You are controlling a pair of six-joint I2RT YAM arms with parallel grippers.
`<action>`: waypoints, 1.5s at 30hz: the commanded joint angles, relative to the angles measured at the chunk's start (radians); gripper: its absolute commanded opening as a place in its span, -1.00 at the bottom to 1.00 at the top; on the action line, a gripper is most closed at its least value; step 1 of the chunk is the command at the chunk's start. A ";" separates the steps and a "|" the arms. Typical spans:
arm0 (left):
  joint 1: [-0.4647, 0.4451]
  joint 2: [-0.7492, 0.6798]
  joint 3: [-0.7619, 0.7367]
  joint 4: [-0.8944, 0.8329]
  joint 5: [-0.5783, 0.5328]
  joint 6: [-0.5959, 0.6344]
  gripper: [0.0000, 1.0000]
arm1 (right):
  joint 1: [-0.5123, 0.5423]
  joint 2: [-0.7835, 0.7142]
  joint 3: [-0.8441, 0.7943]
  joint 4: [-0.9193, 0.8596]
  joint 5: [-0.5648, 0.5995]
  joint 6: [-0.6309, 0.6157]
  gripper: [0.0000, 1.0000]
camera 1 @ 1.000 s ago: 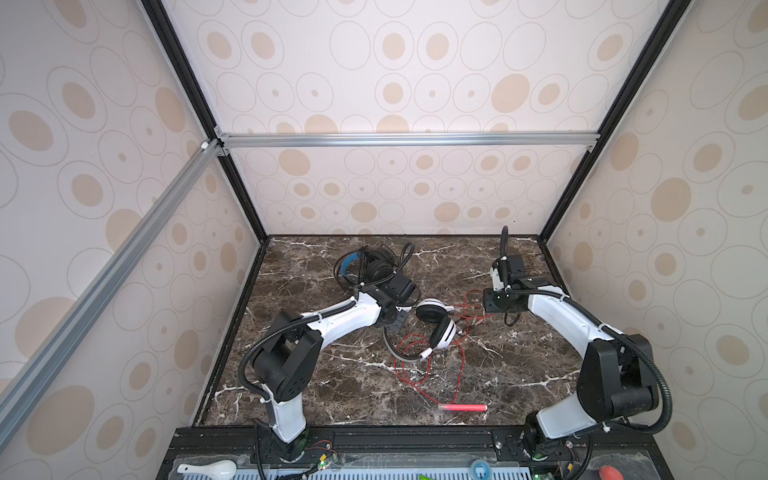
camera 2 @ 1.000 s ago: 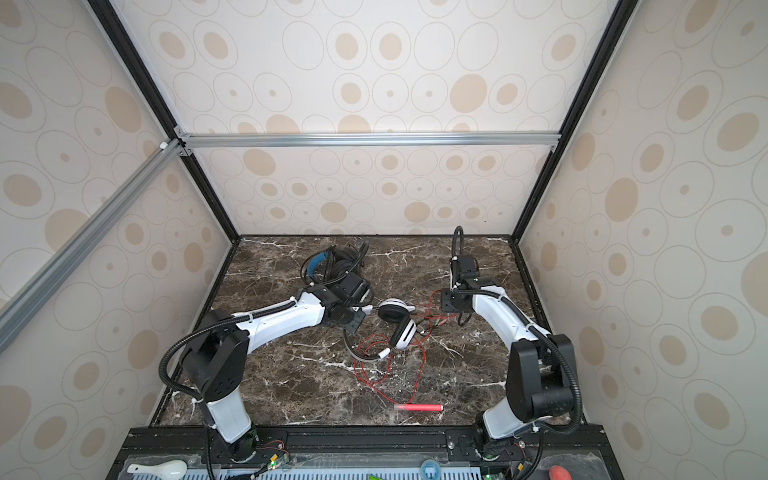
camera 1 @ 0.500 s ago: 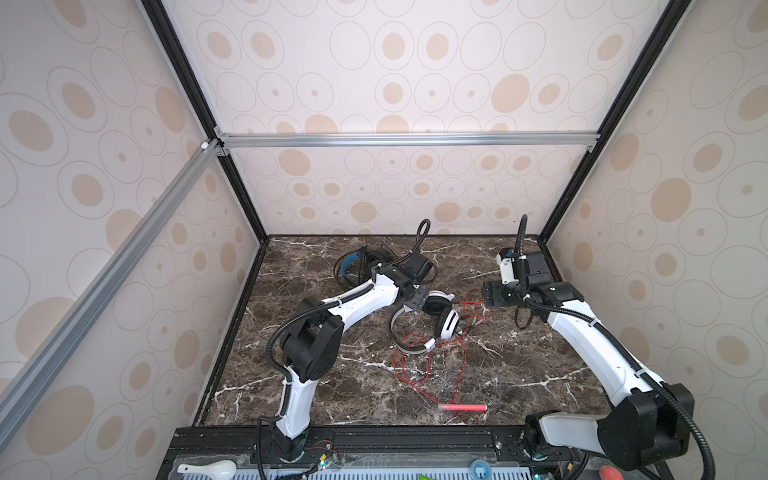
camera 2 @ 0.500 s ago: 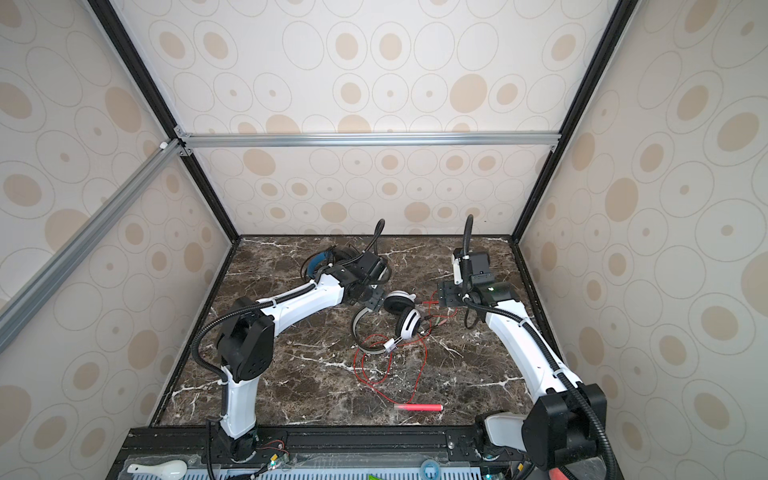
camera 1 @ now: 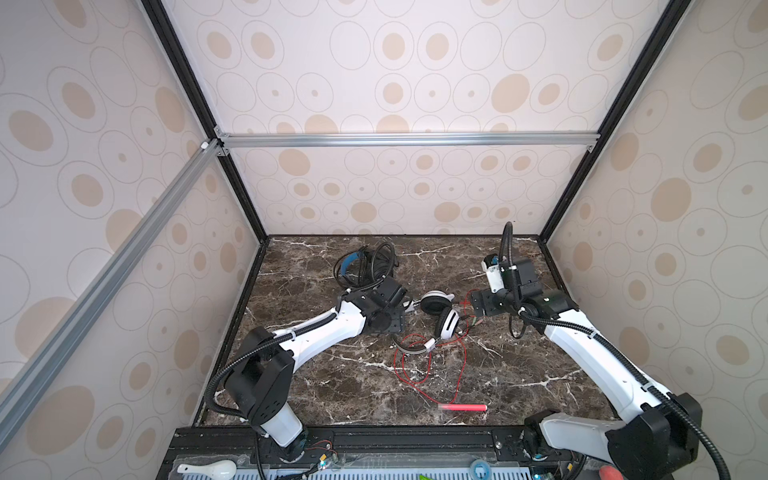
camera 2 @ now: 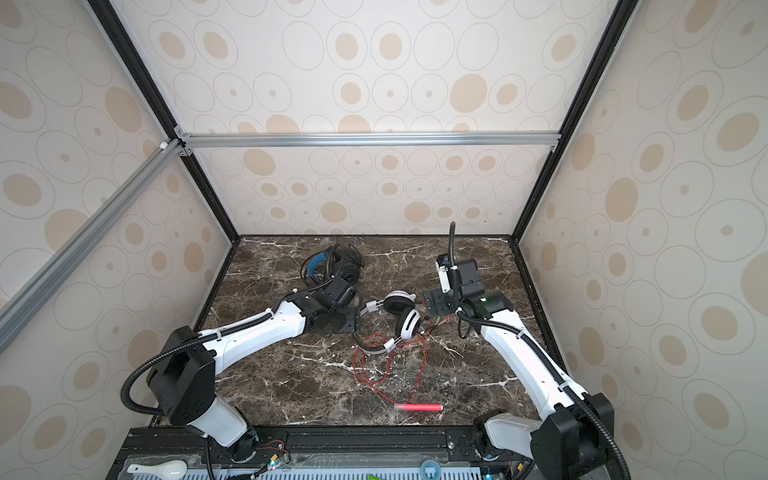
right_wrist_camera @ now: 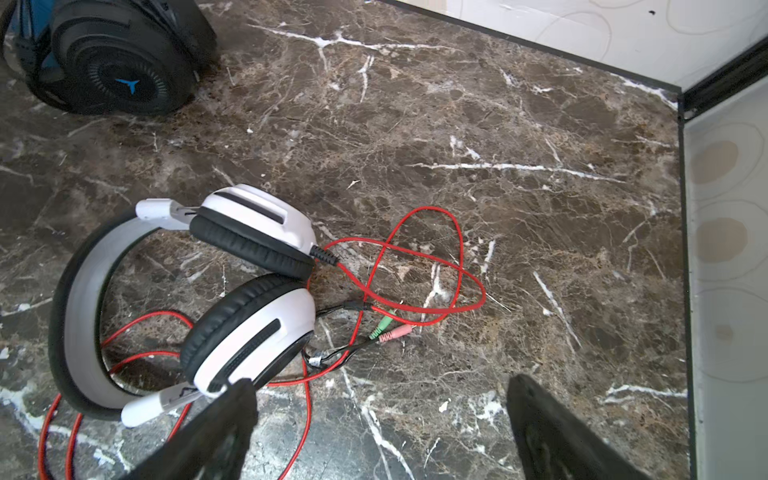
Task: Wrap the headphones
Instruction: 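Lift the white headset with the left gripper toward the far side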
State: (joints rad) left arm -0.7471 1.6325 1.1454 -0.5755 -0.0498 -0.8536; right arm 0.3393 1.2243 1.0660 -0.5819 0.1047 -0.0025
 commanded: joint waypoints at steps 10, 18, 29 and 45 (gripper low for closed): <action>-0.023 0.161 -0.033 0.176 0.021 -0.271 0.01 | 0.020 -0.040 -0.016 0.031 -0.008 0.008 0.95; -0.025 0.233 -0.040 0.212 0.007 -0.288 -0.46 | 0.021 -0.040 -0.017 0.028 -0.014 0.015 0.96; -0.005 0.170 0.068 0.082 -0.141 -0.156 -1.00 | 0.022 -0.092 -0.022 0.005 -0.039 0.000 0.95; 0.061 -0.093 0.388 -0.201 -0.272 0.331 -1.00 | 0.021 -0.322 -0.140 0.090 -0.311 0.002 0.86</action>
State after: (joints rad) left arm -0.7055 1.5887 1.4567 -0.7444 -0.3096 -0.6312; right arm 0.3542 0.9722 0.9627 -0.5301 -0.1154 0.0025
